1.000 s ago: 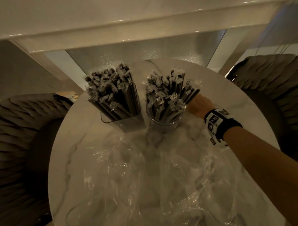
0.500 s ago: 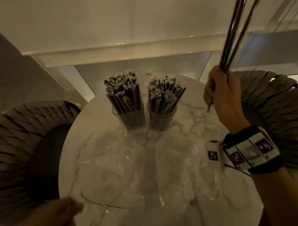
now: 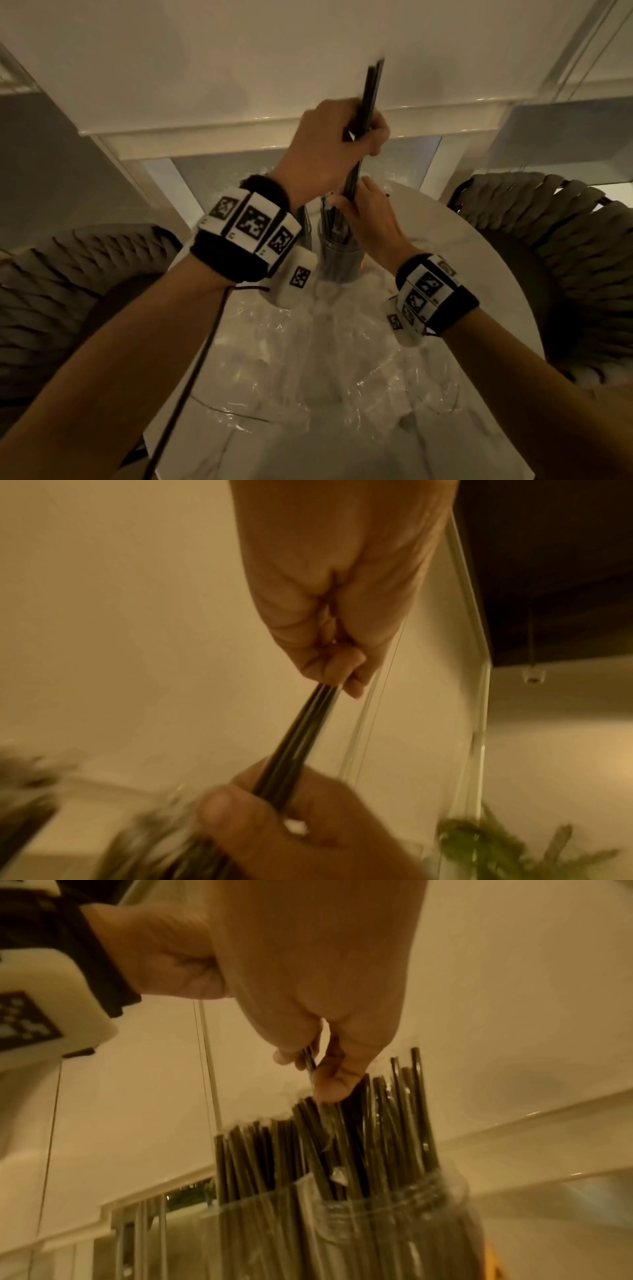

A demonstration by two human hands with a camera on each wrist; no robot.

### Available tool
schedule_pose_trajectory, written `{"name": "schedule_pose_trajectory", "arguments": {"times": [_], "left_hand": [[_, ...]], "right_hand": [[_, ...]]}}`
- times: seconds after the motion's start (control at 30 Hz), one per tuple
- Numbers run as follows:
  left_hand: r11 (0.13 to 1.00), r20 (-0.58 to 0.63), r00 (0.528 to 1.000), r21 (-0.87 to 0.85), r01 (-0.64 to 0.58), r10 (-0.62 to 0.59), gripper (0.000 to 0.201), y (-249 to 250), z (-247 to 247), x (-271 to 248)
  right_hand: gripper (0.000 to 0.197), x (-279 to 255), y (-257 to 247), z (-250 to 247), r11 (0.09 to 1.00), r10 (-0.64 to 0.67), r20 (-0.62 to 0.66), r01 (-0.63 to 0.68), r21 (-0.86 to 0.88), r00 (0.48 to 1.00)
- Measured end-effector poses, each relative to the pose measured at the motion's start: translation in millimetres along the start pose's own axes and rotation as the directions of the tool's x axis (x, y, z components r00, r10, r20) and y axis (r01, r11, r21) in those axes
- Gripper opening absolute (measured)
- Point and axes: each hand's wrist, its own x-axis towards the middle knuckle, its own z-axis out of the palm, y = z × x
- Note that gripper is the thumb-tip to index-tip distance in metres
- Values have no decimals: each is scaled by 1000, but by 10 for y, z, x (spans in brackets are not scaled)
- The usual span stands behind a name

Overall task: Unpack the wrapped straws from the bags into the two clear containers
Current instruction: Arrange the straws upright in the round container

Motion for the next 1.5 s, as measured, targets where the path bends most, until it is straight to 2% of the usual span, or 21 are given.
{"name": "schedule_pose_trajectory", "arguments": {"times": [0.17, 0.23, 0.3, 0.4, 0.43, 0.5, 0.53, 0.6, 0.63, 0.7, 0.77, 0.83, 0.9, 1.03, 1.13, 1.2, 1.27, 1.37, 1.4, 1.43, 1.5], "left_hand": [[999, -28, 999, 3, 41, -41, 12, -358, 180, -38], [997, -28, 997, 6, 78, -78, 12, -477, 254, -64], [991, 12, 991, 28, 133, -134, 15, -590, 330, -93], [968, 80, 979, 185, 171, -189, 23, -714, 453, -124], [959, 56, 981, 230, 168, -185, 27, -734, 475, -133], [961, -49, 990, 238, 139, -131, 40, -713, 451, -165], [968, -111, 990, 224, 114, -91, 47, -685, 412, -182], [959, -161, 986, 272, 78, -34, 63, -681, 334, -187], [940, -123, 992, 332, 74, -35, 72, -699, 311, -180], [887, 42, 993, 454, 82, -113, 81, -747, 314, -156], [887, 198, 955, 448, 112, -221, 75, -787, 377, -157], [923, 245, 938, 354, 150, -247, 65, -800, 471, -173], [941, 214, 952, 305, 146, -217, 59, -789, 576, -195], [952, 131, 972, 265, 155, -195, 53, -780, 728, -199], [958, 104, 974, 229, 173, -201, 62, -769, 707, -214], [966, 77, 978, 189, 175, -192, 73, -739, 645, -249], [978, -32, 983, 101, 181, -178, 74, -706, 583, -316], [989, -299, 945, 33, 146, -129, 48, -724, 592, -470], [986, -337, 932, 50, 157, -131, 42, -747, 629, -523], [978, -329, 929, 64, 198, -166, 39, -780, 683, -572], [923, -180, 914, 64, 379, -362, 41, -843, 809, -625]], "right_hand": [[25, 37, 192, 38, 981, 70, 81, -54, -185, 994], [16, -30, 190, 28, 987, 42, 80, -28, -158, 996], [19, -98, 163, -30, 999, 18, 9, -17, -50, 1000], [17, -179, 241, -122, 997, -18, -215, 1, -79, 976], [12, -202, 300, -152, 999, 29, -282, -39, -32, 959], [16, -265, 420, -194, 987, 160, -360, -139, 84, 919], [19, -302, 474, -198, 971, 235, -343, -202, 131, 909], [35, -364, 546, -139, 909, 404, -191, -369, 193, 895], [48, -383, 574, -86, 867, 480, -87, -458, 196, 873], [62, -382, 620, 38, 795, 567, 92, -574, 198, 818], [56, -337, 636, 107, 773, 573, 174, -599, 210, 801], [41, -224, 641, 92, 787, 570, 142, -587, 187, 809], [34, -92, 662, 49, 795, 579, 76, -583, 164, 811], [28, 108, 670, -25, 830, 554, 82, -557, 17, 829], [23, 205, 656, -80, 858, 500, 95, -477, -191, 861], [16, 263, 695, -130, 852, 492, 78, -461, -250, 867], [12, 296, 737, -201, 845, 477, 68, -437, -308, 876], [14, 325, 819, -362, 877, 416, 111, -367, -310, 902], [17, 326, 838, -428, 892, 397, 118, -352, -284, 910], [19, 324, 858, -487, 902, 385, 120, -346, -259, 915], [31, 280, 910, -585, 910, 405, 142, -383, -160, 903]]}}
